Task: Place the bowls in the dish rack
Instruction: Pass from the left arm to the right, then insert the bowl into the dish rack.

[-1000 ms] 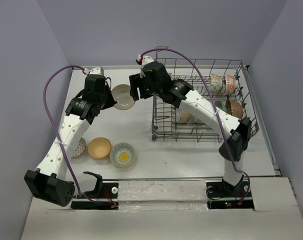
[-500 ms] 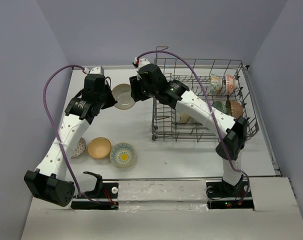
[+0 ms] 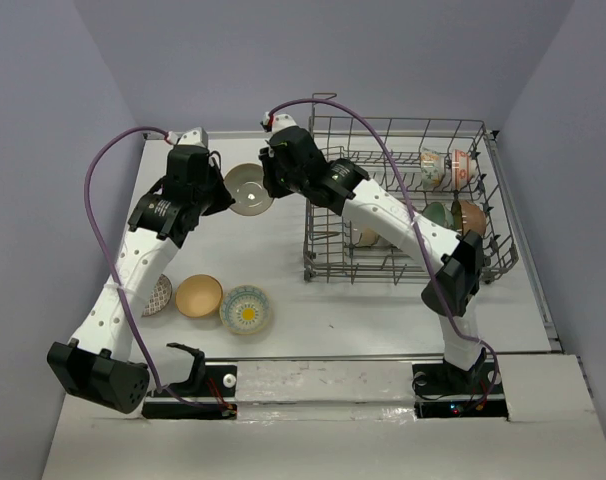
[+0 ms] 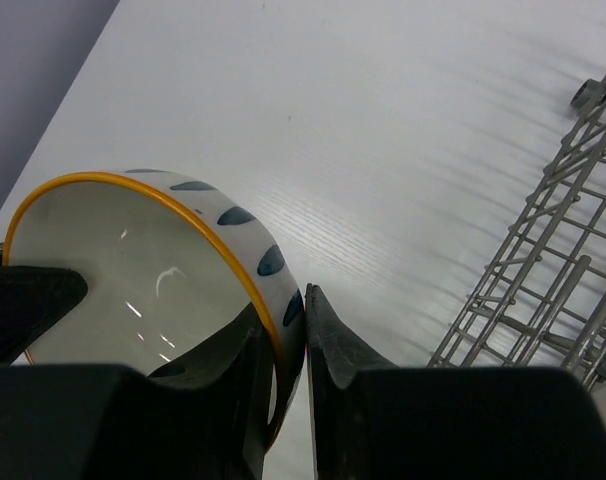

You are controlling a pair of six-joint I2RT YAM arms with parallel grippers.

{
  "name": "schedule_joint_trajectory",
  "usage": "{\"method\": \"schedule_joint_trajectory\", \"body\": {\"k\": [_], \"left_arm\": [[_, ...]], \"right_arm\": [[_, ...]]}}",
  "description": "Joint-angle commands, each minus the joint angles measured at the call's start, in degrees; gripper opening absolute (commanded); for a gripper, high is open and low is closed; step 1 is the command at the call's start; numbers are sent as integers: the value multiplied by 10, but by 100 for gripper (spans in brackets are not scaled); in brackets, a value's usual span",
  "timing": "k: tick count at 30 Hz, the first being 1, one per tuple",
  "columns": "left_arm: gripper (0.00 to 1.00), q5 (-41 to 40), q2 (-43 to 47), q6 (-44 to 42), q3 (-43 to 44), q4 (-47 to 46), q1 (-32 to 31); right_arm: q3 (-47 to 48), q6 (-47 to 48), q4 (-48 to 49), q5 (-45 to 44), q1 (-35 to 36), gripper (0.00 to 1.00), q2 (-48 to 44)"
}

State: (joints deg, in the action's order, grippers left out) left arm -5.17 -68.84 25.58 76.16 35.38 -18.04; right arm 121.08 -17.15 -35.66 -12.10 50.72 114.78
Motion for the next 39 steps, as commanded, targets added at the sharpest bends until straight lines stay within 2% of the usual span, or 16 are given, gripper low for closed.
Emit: {"method": "schedule_joint_trajectory", "body": {"k": [1,4,7,8,9,11,12,15,18,22,28,29,31,36,39], "left_arm": [[0,37,16,-1,48,-58,-7],[0,41,9,-3,64,-59,-15],[9,43,-1,-5,84,-59,-24],[13,43,-6,-8,89,-59,-26],[27,41,-9,-8,100,-58,-30],[35,40,-14,-9,108,-58,-32],[45,41,-16,-11,115,-60,-33],[57,42,-27,-12,136,-59,-38],[61,36,-40,-14,162,-51,-49],[65,32,-40,-17,177,-49,-52],[66,36,-18,-22,130,-84,-52],[66,37,-17,-23,117,-90,-52],[67,42,-17,-25,103,-95,-52],[68,45,-11,-28,44,-125,-52],[69,46,-10,-30,14,-139,-49]], "right_arm": [[38,12,2,-25,2,1,1],[47,18,2,-41,2,1,-2],[56,25,2,-60,2,1,-9],[56,26,2,-65,2,1,-15],[57,32,2,-77,2,1,-19],[57,38,3,-91,2,1,-28],[55,43,2,-98,2,1,-36],[53,61,4,-149,2,1,-51],[59,87,4,-207,2,1,-65],[78,110,5,-246,-40,1,-93],[86,139,6,-349,-181,1,-109],[87,143,8,-362,-213,1,-105],[91,164,11,-407,-234,1,-94],[103,250,59,-500,-260,1,-33],[89,342,130,-566,-260,1,16]]}}
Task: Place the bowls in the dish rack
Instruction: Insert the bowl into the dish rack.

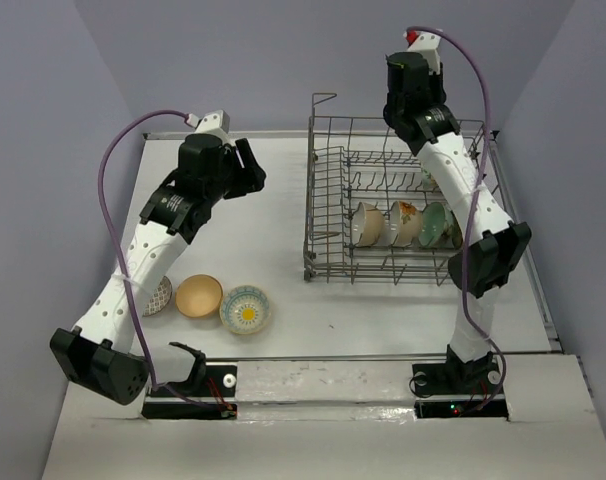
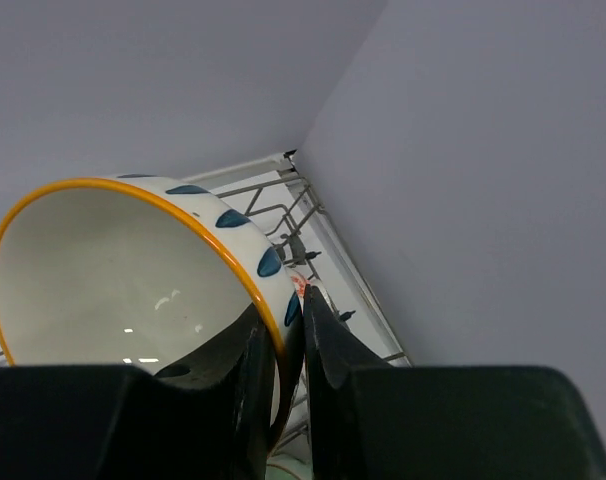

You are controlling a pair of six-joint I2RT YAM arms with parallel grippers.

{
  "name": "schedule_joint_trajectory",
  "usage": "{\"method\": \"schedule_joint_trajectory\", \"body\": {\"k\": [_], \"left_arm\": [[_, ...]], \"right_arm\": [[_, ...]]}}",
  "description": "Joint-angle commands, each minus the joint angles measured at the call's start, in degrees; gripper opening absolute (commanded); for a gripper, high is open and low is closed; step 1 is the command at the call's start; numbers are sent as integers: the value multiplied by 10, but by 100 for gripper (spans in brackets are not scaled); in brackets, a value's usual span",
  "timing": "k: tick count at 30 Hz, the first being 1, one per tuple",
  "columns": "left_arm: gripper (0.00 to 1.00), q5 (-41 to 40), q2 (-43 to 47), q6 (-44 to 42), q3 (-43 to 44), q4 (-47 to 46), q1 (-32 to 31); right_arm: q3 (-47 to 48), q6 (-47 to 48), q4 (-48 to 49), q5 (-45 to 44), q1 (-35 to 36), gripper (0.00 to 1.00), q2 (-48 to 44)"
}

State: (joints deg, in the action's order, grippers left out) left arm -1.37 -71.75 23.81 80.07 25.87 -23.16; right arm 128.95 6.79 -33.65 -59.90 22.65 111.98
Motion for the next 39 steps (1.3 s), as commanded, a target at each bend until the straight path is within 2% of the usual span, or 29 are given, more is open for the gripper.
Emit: {"method": "schedule_joint_trajectory", "body": {"k": [1,3,4,6,7,8,10,22,39], "left_arm": [[69,8,19,-13,-32,-47,5],[69,10,18,-18,-51,-52,12],[69,11,18,-19,-56,-55,15],[70,11,17,-23,-73,-63,22],[70,11,17,-24,-77,-67,30],[70,17,18,-23,-86,-73,35],[70,38,20,-21,-99,-83,44],[70,79,16,-18,-162,-127,75],[70,92,21,-18,-185,-140,86]], "right_arm": [[-1,130,132,-100,20,1,53],[-12,190,216,-123,20,1,73],[-19,262,250,-145,20,1,90],[-58,360,418,-169,20,1,103],[-73,470,485,-181,20,1,112],[-83,512,581,-185,20,1,119],[-79,591,645,-188,20,1,140],[-177,612,669,-198,26,1,141],[-205,640,657,-192,52,1,157]]}}
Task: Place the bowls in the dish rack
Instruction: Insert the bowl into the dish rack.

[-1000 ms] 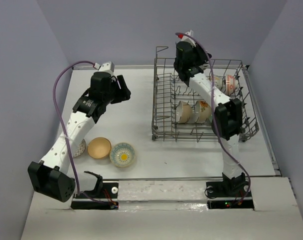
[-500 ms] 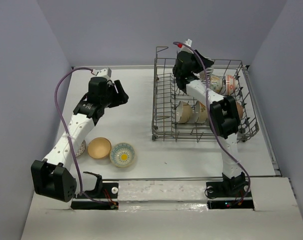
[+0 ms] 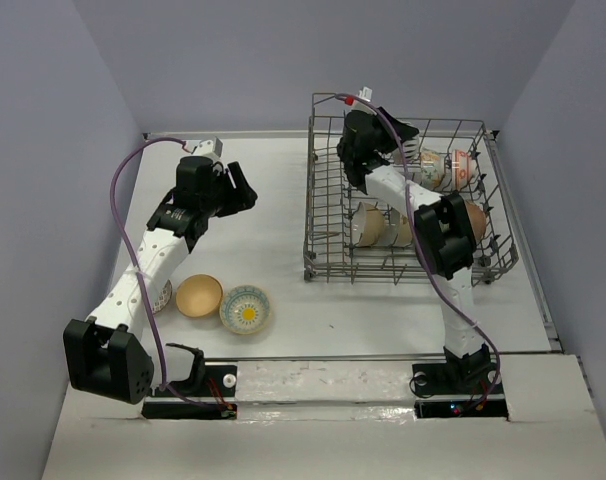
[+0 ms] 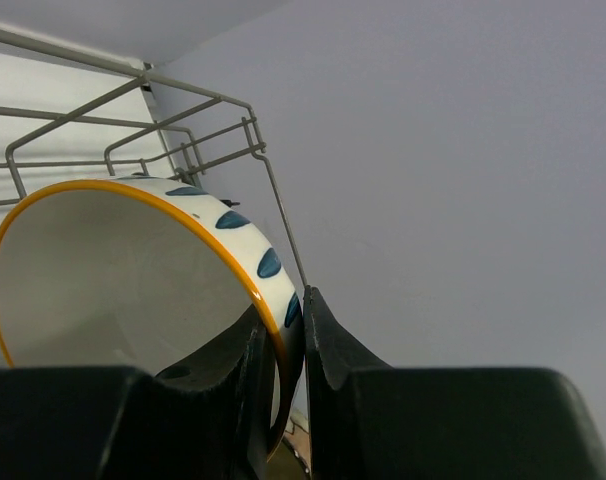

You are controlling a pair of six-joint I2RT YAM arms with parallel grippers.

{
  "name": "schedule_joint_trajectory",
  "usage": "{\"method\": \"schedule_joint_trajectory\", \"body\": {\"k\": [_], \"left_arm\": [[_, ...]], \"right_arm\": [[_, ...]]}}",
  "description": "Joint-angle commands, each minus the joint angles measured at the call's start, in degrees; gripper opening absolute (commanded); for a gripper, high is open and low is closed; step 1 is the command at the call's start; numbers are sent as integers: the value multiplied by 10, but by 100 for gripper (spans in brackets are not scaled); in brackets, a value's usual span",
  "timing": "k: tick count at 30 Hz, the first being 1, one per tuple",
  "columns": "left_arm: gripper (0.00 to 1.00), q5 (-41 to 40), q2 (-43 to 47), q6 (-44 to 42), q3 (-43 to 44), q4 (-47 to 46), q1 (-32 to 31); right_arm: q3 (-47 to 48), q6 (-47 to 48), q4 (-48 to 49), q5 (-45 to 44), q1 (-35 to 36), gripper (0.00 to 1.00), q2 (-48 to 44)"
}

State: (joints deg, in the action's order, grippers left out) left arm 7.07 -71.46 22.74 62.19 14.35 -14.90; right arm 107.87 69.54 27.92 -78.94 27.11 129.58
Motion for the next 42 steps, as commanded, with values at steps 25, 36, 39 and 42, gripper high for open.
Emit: {"method": "schedule_joint_trajectory", "body": {"k": [25,36,39,42], "left_arm": [[70,25,8,-3,-11,-30,3],[70,26,2,-3,-11,-32,3],[70,28,1,-3,-12,-31,3],[70,29,0,-2,-11,-32,3]], "right_arm": [[-6,28,42,8,-9,1,15],[-6,24,39,10,-14,1,24],[-1,22,32,10,-14,1,28],[-3,18,22,10,-14,1,31]]}}
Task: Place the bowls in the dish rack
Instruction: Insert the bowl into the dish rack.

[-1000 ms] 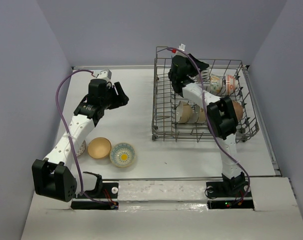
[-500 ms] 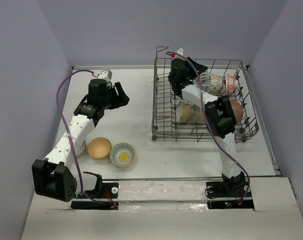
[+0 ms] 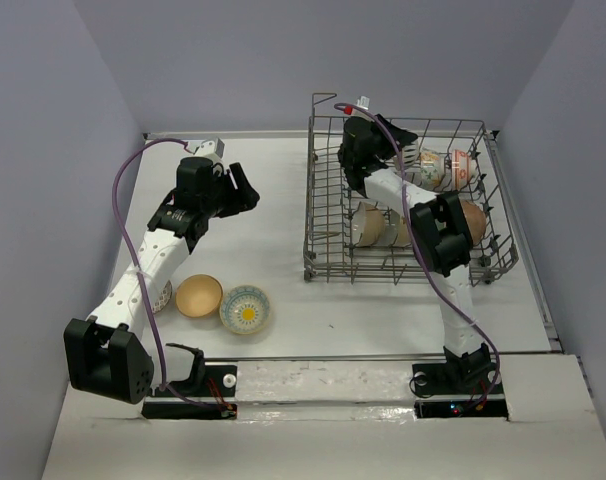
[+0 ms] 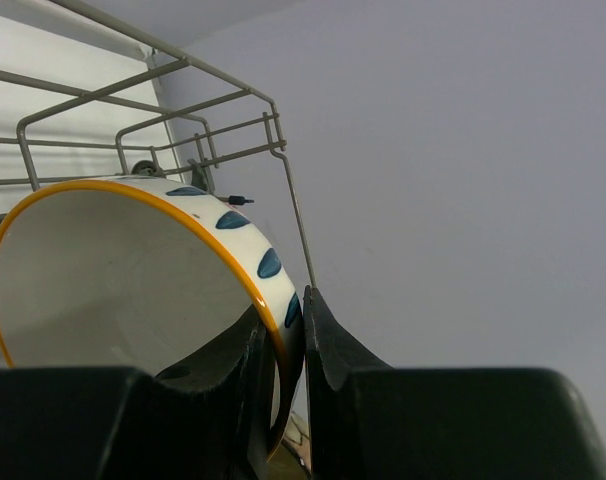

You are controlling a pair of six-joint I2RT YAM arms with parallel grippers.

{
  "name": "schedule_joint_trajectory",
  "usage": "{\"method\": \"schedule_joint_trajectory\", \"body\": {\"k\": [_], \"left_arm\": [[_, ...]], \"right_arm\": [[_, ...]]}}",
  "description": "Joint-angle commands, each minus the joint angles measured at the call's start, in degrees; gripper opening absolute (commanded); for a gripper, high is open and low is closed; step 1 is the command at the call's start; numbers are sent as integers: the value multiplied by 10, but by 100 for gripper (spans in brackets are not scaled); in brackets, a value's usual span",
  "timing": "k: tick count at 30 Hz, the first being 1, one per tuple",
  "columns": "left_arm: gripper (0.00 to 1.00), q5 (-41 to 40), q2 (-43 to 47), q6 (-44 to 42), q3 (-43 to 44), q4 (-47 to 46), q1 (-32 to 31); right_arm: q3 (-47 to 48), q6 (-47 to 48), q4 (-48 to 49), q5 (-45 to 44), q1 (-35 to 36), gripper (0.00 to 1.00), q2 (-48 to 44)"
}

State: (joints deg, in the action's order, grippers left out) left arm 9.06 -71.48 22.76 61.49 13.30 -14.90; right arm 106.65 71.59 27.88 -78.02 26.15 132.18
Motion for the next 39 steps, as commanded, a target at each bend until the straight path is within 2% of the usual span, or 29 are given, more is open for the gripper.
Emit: {"method": "schedule_joint_trajectory", "body": {"k": [1,39], "left_arm": [[70,10,-1,-3,-5,-21,3],[70,20,-3,-3,-6,-23,3]], "right_arm": [[8,-1,23,0,-5,1,10],[3,1,21,-5,-21,1,5]]}}
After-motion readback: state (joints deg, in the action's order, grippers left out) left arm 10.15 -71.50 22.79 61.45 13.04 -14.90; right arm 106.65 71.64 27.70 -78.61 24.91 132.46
